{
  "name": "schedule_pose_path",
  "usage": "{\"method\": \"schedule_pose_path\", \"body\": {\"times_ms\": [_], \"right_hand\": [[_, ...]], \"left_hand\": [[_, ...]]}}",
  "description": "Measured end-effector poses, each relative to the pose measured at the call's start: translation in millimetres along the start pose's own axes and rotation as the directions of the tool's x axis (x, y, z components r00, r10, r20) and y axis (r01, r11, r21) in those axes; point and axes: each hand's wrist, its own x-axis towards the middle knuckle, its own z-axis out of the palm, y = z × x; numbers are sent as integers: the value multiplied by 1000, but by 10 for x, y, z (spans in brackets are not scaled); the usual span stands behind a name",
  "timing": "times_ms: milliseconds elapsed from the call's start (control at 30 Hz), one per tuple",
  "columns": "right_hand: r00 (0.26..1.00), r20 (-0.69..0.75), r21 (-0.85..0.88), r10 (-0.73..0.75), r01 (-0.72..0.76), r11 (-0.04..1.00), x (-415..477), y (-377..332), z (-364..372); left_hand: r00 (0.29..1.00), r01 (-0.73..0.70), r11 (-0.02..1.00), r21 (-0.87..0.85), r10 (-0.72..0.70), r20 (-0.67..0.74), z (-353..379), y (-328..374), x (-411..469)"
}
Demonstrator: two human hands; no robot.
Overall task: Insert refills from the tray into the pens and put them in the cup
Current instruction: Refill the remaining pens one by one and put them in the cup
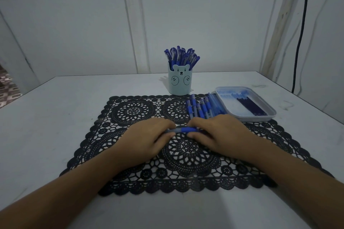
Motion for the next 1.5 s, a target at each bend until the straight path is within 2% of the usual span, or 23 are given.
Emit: {"method": "schedule_pose_path", "body": {"times_ms": [200,300,367,500,567,633,700,800,1000,1167,1300,1500], "right_hand": [[971,-31,215,239,-227,950,-41,106,-64],[977,-81,206,195,-175,963,-33,114,-59],[987,-36,256,154,-140,957,-38,44,-82],[989,77,303,130,-147,942,-46,-85,-72],[985,51,310,168,-175,934,-42,-90,-51],[963,-55,396,265,-222,891,-35,-80,-54],[901,-124,519,416,-298,801,-16,-64,-66],[847,-85,608,525,-374,701,5,-50,-71],[889,43,636,456,-376,673,10,-67,-82],[933,-59,546,356,-269,794,-22,-102,-93],[955,-74,559,286,-198,805,-30,-106,-119],[926,-67,591,371,-263,763,-20,-55,-95]], "left_hand": [[973,212,968,-131,-221,-60,-14,-12,2],[957,267,947,-180,-282,-64,-15,-12,18],[951,281,941,-191,-299,-73,-13,-17,17],[947,289,935,-203,-311,-83,-15,-22,15],[947,286,936,-206,-308,-88,-20,-15,17],[951,273,941,-200,-296,-91,-26,-8,18],[961,244,952,-186,-262,-83,-23,-2,12],[984,159,978,-136,-169,-65,-10,6,6],[998,59,988,-145,-62,-16,-7,-17,-3],[996,84,963,-255,-86,5,-3,-35,-4],[992,127,931,-343,-125,29,12,-80,-2],[991,132,940,-316,-134,15,1,-61,2]]}}
